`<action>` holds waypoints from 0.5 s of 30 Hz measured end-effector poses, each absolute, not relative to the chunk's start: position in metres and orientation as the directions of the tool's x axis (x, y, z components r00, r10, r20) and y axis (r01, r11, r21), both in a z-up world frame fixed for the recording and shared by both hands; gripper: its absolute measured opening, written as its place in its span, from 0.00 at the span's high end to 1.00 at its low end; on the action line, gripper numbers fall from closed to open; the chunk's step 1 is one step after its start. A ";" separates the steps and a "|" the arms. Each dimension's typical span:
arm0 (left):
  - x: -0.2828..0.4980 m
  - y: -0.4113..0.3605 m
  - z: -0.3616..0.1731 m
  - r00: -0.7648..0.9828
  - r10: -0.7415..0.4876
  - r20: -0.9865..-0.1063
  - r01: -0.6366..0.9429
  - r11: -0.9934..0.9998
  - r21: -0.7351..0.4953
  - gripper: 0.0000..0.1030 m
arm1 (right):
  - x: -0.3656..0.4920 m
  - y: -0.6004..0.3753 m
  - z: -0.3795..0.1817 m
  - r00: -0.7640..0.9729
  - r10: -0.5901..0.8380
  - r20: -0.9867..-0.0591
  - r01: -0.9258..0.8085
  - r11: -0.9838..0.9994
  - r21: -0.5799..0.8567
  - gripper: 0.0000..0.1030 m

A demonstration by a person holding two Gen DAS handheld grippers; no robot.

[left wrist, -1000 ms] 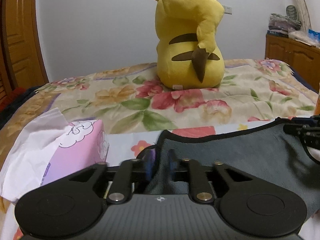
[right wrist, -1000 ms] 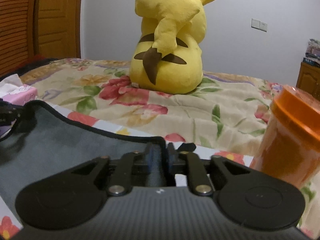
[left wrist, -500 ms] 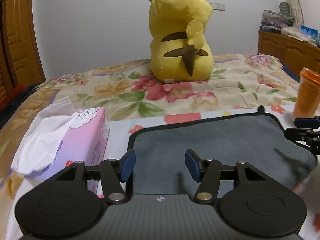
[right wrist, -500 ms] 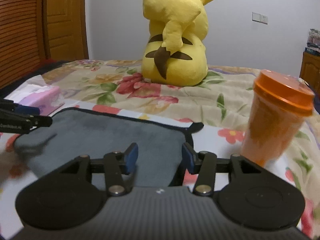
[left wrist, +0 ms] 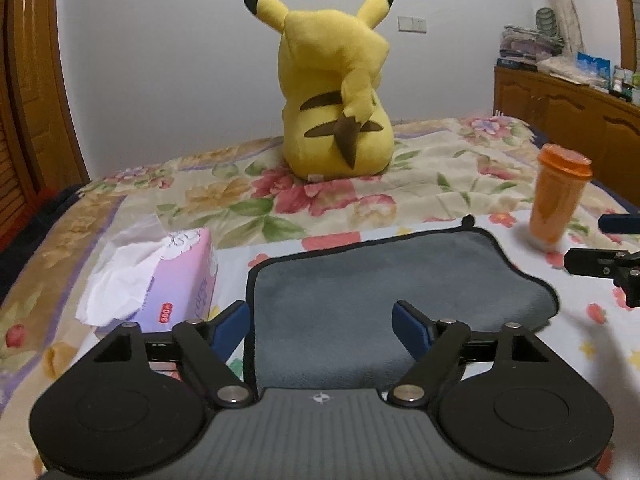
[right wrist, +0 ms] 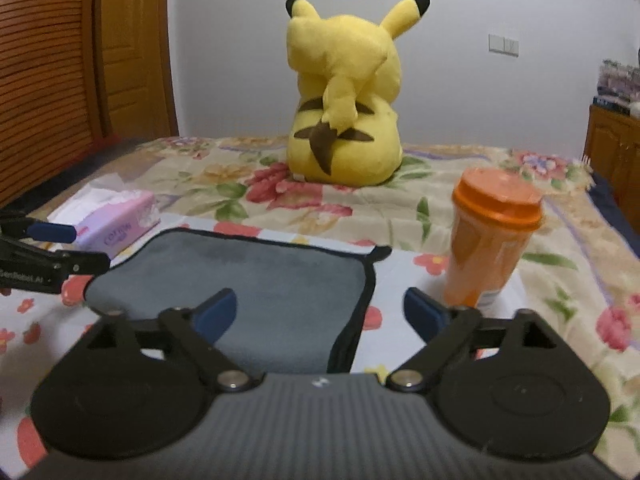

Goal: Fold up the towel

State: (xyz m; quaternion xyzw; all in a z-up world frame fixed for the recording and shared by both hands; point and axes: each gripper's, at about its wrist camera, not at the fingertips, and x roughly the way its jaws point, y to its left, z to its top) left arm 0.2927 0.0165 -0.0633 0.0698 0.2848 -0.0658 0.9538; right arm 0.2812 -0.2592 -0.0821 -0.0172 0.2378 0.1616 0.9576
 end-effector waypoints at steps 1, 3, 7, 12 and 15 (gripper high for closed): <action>0.289 0.016 -0.060 0.832 -0.087 -0.549 0.165 0.982 0.096 0.16 | 0.278 -0.260 -0.078 0.840 0.298 -0.453 -0.314 0.949 0.042 0.03; 0.281 0.015 -0.051 0.838 -0.087 -0.539 0.163 0.982 0.094 0.12 | 0.272 -0.261 -0.071 0.845 0.302 -0.440 -0.314 0.948 0.048 0.00; 0.265 0.013 -0.035 0.853 -0.076 -0.516 0.149 0.984 0.101 0.02 | 0.260 -0.262 -0.060 0.850 0.296 -0.436 -0.313 0.949 0.035 0.00; 0.245 0.010 -0.021 0.861 -0.077 -0.503 0.148 0.984 0.103 0.00 | 0.244 -0.264 -0.052 0.849 0.290 -0.441 -0.303 0.952 0.042 0.00; 0.233 0.007 -0.016 0.860 -0.077 -0.505 0.153 0.982 0.110 0.00 | 0.231 -0.265 -0.050 0.849 0.288 -0.444 -0.299 0.953 0.048 0.00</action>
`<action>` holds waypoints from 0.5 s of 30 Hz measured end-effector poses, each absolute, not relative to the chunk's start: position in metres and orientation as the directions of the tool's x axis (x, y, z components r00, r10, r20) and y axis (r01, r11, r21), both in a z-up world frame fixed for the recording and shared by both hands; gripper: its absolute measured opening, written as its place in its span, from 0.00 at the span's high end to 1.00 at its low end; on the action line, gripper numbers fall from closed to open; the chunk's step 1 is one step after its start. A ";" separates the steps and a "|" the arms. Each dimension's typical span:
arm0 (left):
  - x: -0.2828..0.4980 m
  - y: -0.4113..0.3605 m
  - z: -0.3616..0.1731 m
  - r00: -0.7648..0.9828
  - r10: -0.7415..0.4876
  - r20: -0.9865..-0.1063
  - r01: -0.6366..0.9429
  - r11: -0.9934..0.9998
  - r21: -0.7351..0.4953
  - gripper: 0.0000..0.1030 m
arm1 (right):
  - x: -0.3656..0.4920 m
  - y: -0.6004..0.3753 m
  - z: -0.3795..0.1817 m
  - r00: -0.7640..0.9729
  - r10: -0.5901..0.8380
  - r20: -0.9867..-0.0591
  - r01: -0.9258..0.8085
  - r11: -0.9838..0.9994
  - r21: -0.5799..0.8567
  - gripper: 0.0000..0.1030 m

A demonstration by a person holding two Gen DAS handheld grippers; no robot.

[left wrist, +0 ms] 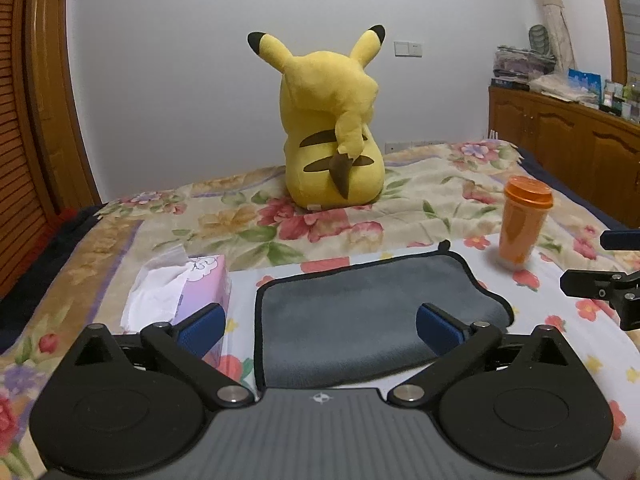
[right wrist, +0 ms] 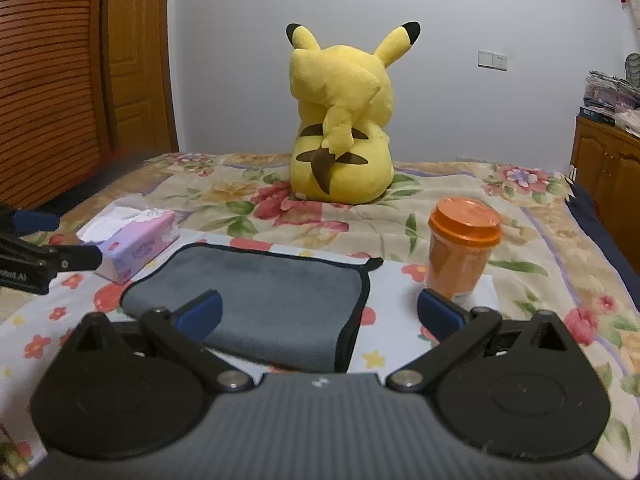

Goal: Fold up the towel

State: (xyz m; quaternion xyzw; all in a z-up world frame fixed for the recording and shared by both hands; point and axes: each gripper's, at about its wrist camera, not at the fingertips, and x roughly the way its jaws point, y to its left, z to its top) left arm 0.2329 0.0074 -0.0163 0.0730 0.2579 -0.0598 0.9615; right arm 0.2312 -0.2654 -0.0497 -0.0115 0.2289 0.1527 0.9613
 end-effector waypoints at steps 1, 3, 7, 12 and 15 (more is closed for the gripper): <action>0.228 0.007 -0.015 0.860 -0.076 -0.505 0.153 0.982 0.113 0.00 | 0.227 -0.266 -0.049 0.849 0.287 -0.444 -0.296 0.954 0.049 0.00; 0.220 0.006 -0.013 0.861 -0.072 -0.504 0.149 0.982 0.115 0.00 | 0.219 -0.266 -0.049 0.848 0.285 -0.446 -0.292 0.955 0.055 0.00; 0.203 0.006 -0.011 0.858 -0.060 -0.510 0.135 0.985 0.112 0.00 | 0.203 -0.266 -0.050 0.845 0.283 -0.454 -0.287 0.956 0.062 0.00; 0.181 0.006 -0.009 0.852 -0.064 -0.520 0.138 0.985 0.106 0.00 | 0.186 -0.266 -0.048 0.842 0.282 -0.460 -0.285 0.956 0.065 0.00; 0.167 0.005 -0.005 0.850 -0.069 -0.521 0.140 0.985 0.099 0.00 | 0.176 -0.264 -0.044 0.843 0.285 -0.456 -0.288 0.956 0.064 0.00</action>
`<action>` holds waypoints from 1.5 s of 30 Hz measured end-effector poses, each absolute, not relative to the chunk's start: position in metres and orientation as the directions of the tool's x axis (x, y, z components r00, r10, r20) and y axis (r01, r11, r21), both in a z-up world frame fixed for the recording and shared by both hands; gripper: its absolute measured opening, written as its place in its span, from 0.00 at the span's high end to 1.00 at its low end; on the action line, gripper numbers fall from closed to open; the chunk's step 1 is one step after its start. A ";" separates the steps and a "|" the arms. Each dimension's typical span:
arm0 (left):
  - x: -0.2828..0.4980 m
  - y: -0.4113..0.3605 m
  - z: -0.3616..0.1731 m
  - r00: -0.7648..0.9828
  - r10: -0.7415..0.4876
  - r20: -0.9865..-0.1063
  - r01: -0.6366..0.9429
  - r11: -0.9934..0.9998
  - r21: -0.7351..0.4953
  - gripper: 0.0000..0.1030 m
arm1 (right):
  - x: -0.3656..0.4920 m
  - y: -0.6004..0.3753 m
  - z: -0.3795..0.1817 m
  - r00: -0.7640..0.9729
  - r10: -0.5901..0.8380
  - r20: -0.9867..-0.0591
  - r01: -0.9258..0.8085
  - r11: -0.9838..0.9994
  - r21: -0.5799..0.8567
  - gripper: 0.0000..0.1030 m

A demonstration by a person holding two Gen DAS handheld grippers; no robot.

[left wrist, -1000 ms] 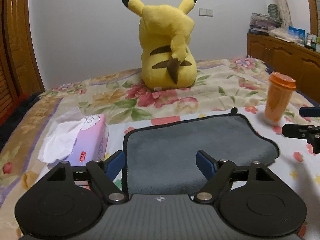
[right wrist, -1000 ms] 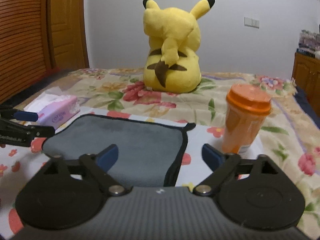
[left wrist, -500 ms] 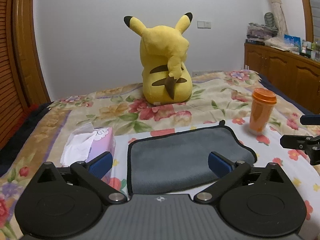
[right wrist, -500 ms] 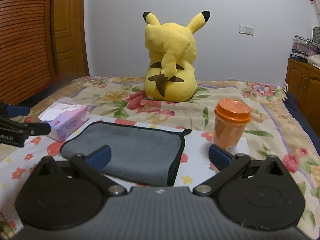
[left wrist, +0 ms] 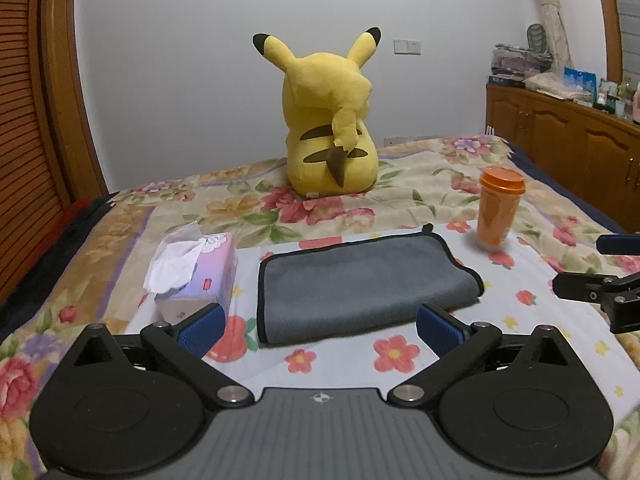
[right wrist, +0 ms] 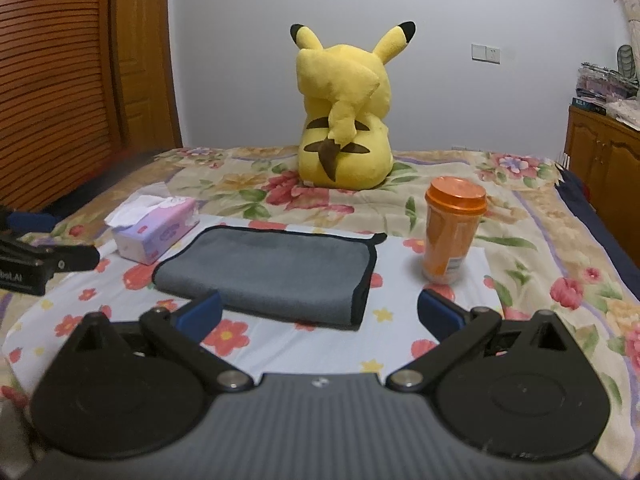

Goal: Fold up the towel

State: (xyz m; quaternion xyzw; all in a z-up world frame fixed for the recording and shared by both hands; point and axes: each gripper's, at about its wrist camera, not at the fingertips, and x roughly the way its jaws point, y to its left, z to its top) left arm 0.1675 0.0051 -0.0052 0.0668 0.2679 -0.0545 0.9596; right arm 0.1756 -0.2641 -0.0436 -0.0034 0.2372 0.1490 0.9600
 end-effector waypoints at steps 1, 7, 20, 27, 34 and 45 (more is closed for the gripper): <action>0.163 0.005 -0.004 0.850 -0.071 -0.522 0.142 0.985 0.097 0.00 | 0.172 -0.264 -0.042 0.844 0.285 -0.454 -0.288 0.955 0.065 0.00; 0.136 0.000 0.008 0.855 -0.087 -0.512 0.153 0.984 0.089 0.00 | 0.151 -0.263 -0.031 0.848 0.292 -0.442 -0.289 0.954 0.077 0.00; 0.089 -0.008 0.018 0.860 -0.087 -0.502 0.148 0.985 0.083 0.00 | 0.108 -0.266 -0.018 0.858 0.290 -0.423 -0.282 0.956 0.083 0.00; 0.070 -0.011 0.017 0.861 -0.079 -0.502 0.143 0.986 0.090 0.00 | 0.092 -0.267 -0.015 0.862 0.288 -0.416 -0.281 0.956 0.081 0.00; 0.055 -0.013 0.003 0.850 -0.096 -0.517 0.149 0.987 0.062 0.00 | 0.081 -0.265 -0.019 0.861 0.290 -0.417 -0.281 0.956 0.084 0.00; 0.049 -0.013 -0.027 0.825 -0.078 -0.559 0.125 0.991 0.046 0.00 | 0.070 -0.258 -0.046 0.837 0.294 -0.462 -0.282 0.955 0.097 0.00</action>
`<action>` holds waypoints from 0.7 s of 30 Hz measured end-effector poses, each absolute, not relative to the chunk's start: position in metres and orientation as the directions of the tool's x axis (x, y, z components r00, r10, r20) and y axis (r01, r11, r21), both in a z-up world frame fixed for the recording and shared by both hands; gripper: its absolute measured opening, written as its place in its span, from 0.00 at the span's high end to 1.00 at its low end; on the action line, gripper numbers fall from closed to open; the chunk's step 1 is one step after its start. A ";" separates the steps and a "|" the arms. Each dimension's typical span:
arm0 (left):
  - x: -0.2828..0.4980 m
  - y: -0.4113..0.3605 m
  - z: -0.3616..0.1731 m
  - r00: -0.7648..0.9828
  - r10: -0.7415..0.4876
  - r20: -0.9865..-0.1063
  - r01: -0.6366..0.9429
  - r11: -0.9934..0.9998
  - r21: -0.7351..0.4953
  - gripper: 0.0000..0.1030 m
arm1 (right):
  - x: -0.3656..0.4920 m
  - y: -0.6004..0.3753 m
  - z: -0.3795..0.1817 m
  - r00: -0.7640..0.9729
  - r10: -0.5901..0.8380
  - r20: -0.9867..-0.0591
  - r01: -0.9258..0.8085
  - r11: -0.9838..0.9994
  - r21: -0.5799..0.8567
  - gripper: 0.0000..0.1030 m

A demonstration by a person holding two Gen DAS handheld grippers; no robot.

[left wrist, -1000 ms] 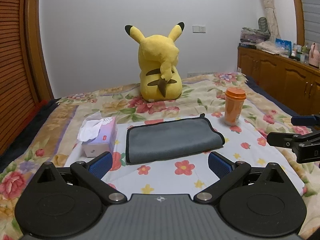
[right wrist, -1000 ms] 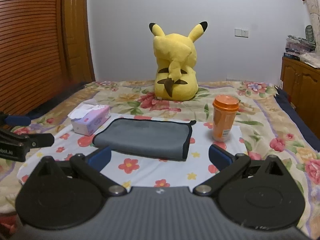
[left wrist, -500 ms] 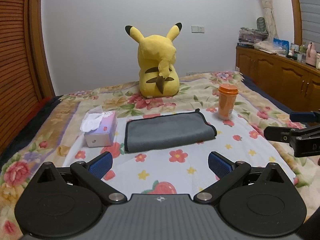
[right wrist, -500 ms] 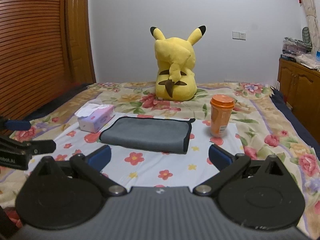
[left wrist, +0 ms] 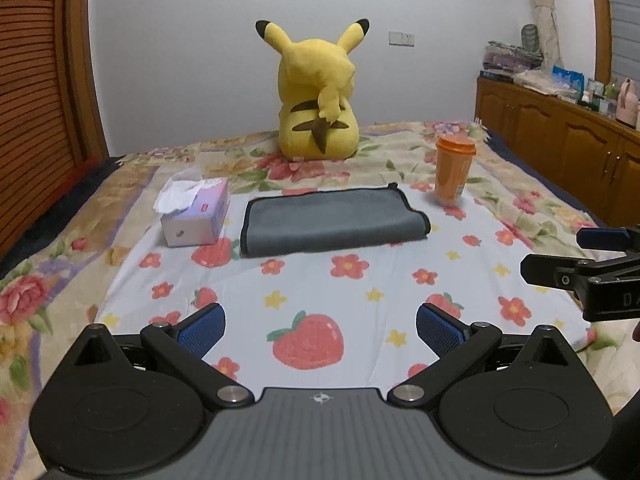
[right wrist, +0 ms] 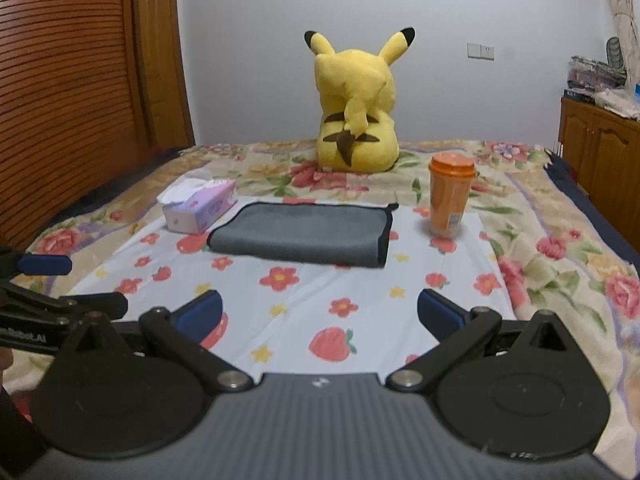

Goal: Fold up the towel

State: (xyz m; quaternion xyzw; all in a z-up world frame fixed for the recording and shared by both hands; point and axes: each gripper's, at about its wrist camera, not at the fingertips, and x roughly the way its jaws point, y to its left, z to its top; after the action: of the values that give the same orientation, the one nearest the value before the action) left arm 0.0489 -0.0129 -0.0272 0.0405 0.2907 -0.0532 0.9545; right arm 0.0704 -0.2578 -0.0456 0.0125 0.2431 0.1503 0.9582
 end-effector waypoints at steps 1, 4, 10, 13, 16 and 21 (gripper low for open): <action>0.049 -0.013 -0.030 0.824 -0.077 -0.561 0.123 0.991 0.045 0.00 | 0.070 -0.257 -0.048 0.835 0.294 -0.466 -0.282 0.955 0.096 0.00; 0.050 -0.012 -0.035 0.822 -0.076 -0.565 0.121 0.992 0.043 0.00 | 0.069 -0.255 -0.053 0.834 0.289 -0.470 -0.284 0.955 0.083 0.00; 0.049 -0.008 -0.043 0.824 -0.074 -0.562 0.113 0.993 0.036 0.00 | 0.069 -0.256 -0.061 0.835 0.270 -0.479 -0.265 0.961 0.080 0.00; 0.046 -0.006 -0.045 0.832 -0.076 -0.550 0.112 0.993 0.032 0.00 | 0.067 -0.255 -0.061 0.840 0.266 -0.473 -0.266 0.962 0.070 0.00; 0.043 -0.006 -0.044 0.841 -0.077 -0.535 0.114 0.993 0.037 0.00 | 0.067 -0.255 -0.061 0.843 0.260 -0.470 -0.262 0.963 0.063 0.00; 0.039 -0.009 -0.042 0.854 -0.079 -0.514 0.123 0.991 0.051 0.00 | 0.067 -0.255 -0.061 0.849 0.243 -0.469 -0.247 0.967 0.054 0.00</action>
State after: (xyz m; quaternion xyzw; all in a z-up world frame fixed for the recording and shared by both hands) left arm 0.0390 -0.0087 -0.0424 0.0408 0.2652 -0.0524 0.9619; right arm 0.0671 -0.2553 -0.0612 -0.0041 0.2433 0.1275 0.9615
